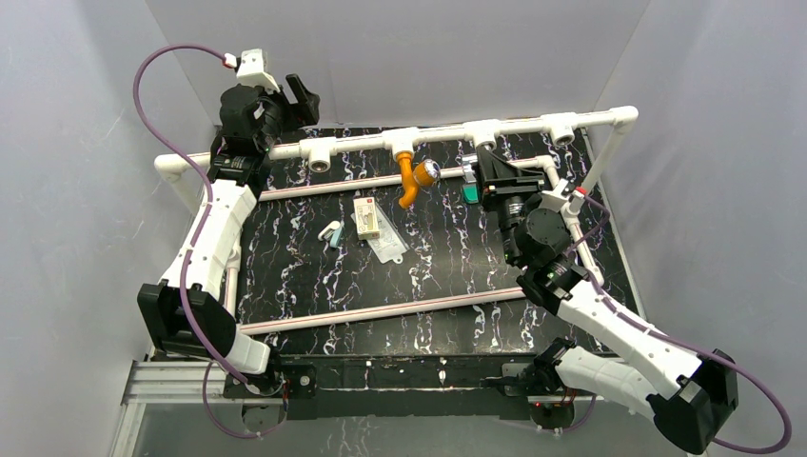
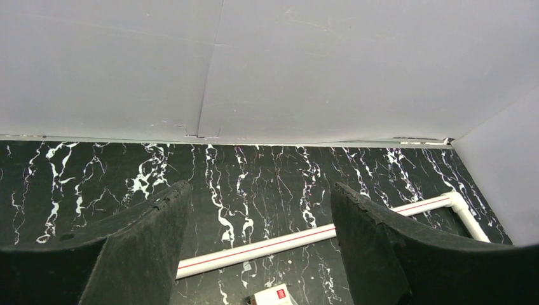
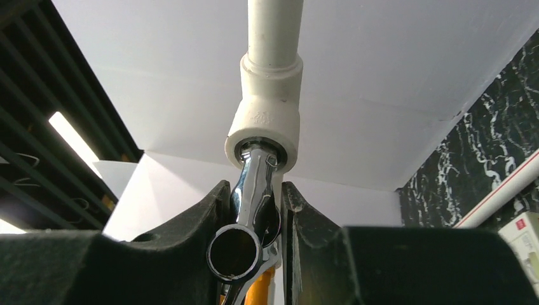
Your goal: Install the water faucets
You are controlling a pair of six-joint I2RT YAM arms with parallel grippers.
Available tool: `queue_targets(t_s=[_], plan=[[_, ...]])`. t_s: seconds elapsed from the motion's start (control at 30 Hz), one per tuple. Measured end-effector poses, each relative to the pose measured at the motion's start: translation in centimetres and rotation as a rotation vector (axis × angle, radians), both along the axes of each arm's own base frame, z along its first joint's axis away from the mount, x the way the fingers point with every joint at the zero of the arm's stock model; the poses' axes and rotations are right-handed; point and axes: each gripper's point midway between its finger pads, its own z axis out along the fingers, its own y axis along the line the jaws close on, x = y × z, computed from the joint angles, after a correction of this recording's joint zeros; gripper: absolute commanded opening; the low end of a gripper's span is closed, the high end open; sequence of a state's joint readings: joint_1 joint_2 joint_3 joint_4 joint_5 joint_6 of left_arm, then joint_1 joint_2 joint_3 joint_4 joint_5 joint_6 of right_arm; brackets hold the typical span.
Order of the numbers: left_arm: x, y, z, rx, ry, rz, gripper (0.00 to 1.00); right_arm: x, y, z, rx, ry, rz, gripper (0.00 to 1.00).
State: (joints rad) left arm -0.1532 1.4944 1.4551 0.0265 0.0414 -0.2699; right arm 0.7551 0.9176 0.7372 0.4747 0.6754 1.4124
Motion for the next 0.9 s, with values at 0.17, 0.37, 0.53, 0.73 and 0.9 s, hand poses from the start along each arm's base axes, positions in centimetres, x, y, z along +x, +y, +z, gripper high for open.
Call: queue_targets(t_s=[0.17,0.37,0.53,0.73,0.9], plan=[[0.1,0.0,0.1,-0.001,-0.006,0.001,0.78,0.1,0.1,0.3,0.08,-0.008,0.01,0.01],[0.1,0.0,0.1,-0.001,-0.006,0.001,0.78,0.0,0.0,0.2,0.098,0.005,0.015,0.3],[0.0,0.0,-0.1,0.001,0.003,0.0,0.78,-0.4,-0.1,0.1,0.096,0.016,0.026,0.58],[0.1,-0.1,-0.1,0.0,0.003,-0.002,0.78,-2.5,1.7,1.0,0.041,-0.025,0.149,0.75],[0.1,-0.1,-0.1,0.0,0.003,-0.002,0.78,-3.4,1.2,0.2,-0.047,-0.007,0.158,0.77]])
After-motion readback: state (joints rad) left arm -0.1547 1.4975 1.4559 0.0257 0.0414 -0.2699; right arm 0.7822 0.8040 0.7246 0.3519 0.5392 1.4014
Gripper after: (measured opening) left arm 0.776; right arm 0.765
